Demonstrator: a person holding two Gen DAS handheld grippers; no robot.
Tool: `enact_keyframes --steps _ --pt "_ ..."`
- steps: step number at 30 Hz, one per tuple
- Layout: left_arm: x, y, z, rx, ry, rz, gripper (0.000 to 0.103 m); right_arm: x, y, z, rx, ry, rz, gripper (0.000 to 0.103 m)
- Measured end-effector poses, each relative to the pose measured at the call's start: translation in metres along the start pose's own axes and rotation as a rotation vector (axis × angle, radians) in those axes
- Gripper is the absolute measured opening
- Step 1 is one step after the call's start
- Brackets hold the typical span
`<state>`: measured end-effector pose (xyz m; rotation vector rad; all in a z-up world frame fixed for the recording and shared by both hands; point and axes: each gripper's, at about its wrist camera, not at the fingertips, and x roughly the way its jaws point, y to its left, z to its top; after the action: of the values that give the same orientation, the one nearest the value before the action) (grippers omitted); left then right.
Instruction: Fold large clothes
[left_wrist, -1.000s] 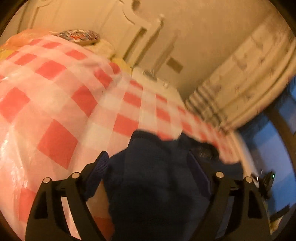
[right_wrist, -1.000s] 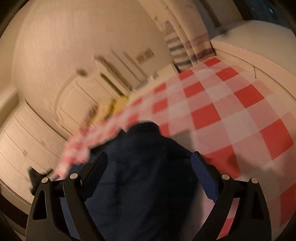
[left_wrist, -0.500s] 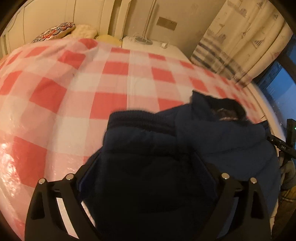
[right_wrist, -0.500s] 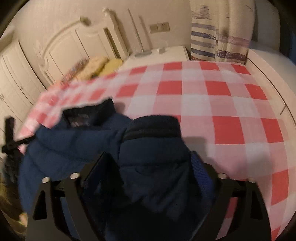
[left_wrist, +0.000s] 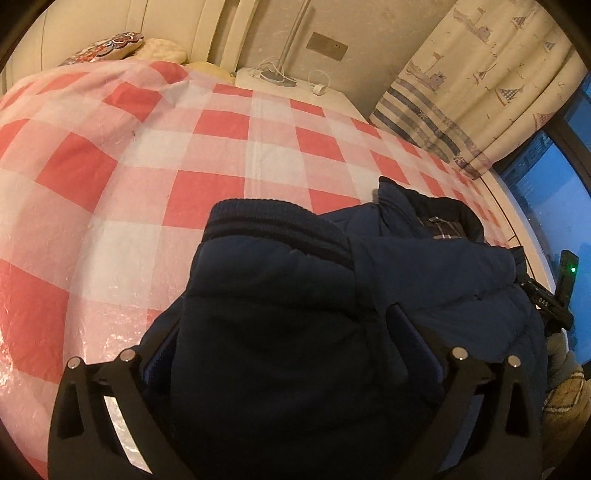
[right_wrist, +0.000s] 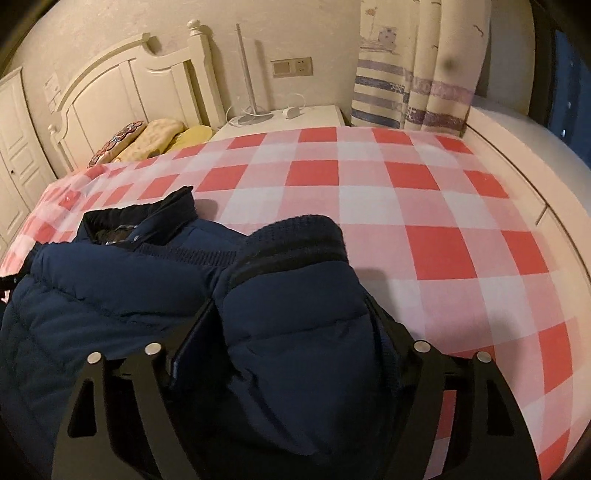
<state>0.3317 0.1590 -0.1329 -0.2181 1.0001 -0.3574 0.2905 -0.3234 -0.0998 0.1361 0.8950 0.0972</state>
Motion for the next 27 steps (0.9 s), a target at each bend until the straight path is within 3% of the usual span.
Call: enact_keyframes --steps 5,11,14,16,17,18,23,27 --pt "-0.003 0.009 0.001 -0.031 -0.018 -0.068 0.100 0.000 0.004 0.000 -0.016 -0.009 -0.035 0.073" --pt "-0.006 0.019 0.000 -0.066 -0.039 -0.143 0.100 -0.021 0.046 -0.003 -0.197 -0.101 -0.294 0.073" --pt "-0.006 0.019 -0.001 -0.072 -0.044 -0.159 0.100 -0.024 0.047 0.002 -0.206 -0.059 -0.324 0.072" --pt "-0.006 0.019 -0.001 -0.072 -0.045 -0.161 0.100 -0.020 0.043 0.007 -0.188 0.021 -0.270 0.071" --pt "-0.006 0.018 -0.001 -0.071 -0.044 -0.160 0.100 -0.013 0.034 0.011 -0.132 0.114 -0.187 0.071" --pt "-0.006 0.019 -0.001 -0.070 -0.044 -0.159 0.100 -0.014 0.030 0.014 -0.102 0.128 -0.168 0.071" --pt "-0.006 0.019 0.000 -0.065 -0.041 -0.153 0.100 0.000 0.010 0.008 0.007 0.124 -0.066 0.070" --pt "-0.006 0.017 0.000 -0.058 -0.039 -0.141 0.100 -0.003 -0.006 0.002 0.074 0.072 -0.015 0.072"
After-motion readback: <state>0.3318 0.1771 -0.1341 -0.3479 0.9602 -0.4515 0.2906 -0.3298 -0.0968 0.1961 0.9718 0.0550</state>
